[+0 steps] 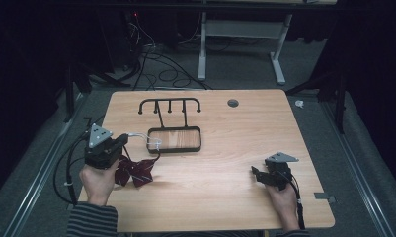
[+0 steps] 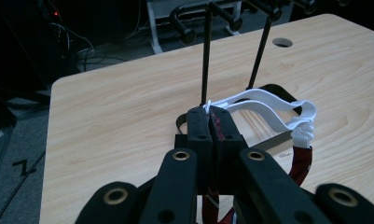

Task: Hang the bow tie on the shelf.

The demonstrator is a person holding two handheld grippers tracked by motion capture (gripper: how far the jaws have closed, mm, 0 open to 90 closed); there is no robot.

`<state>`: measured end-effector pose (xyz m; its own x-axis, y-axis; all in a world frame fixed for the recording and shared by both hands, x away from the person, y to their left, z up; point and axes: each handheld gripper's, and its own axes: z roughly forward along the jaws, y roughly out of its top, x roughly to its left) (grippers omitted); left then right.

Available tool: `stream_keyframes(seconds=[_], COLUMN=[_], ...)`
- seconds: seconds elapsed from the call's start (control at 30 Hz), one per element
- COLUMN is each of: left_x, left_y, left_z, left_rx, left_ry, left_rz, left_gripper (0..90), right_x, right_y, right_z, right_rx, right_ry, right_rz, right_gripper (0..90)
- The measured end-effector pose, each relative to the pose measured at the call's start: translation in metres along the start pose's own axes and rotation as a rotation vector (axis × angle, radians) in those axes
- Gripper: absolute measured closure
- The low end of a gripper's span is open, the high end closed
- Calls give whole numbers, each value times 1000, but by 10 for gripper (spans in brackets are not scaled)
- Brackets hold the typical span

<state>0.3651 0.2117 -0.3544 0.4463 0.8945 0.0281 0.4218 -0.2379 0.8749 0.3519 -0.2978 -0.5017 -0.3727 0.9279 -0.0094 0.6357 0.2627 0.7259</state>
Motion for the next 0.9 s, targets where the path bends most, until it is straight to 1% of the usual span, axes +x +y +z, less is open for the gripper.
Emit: stream_keyframes(seconds=[0.2,0.47,0.67,0.9], left_x=[-2,-6,-8,-13], left_y=[10,23,33,44], left_z=[0,0,1,7], left_rx=[-20,-43,-57,-59], left_ry=[-12,-22,-36,-52], left_rz=[2,18,20,33], left_gripper=[884,884,884,884], right_x=[0,0,0,-1], right_y=[0,0,0,0], right_z=[0,0,0,0], right_rx=[0,0,-1,-2], right_ry=[1,1,1,2], right_rz=[1,1,0,1], right_gripper=[373,374,373,373])
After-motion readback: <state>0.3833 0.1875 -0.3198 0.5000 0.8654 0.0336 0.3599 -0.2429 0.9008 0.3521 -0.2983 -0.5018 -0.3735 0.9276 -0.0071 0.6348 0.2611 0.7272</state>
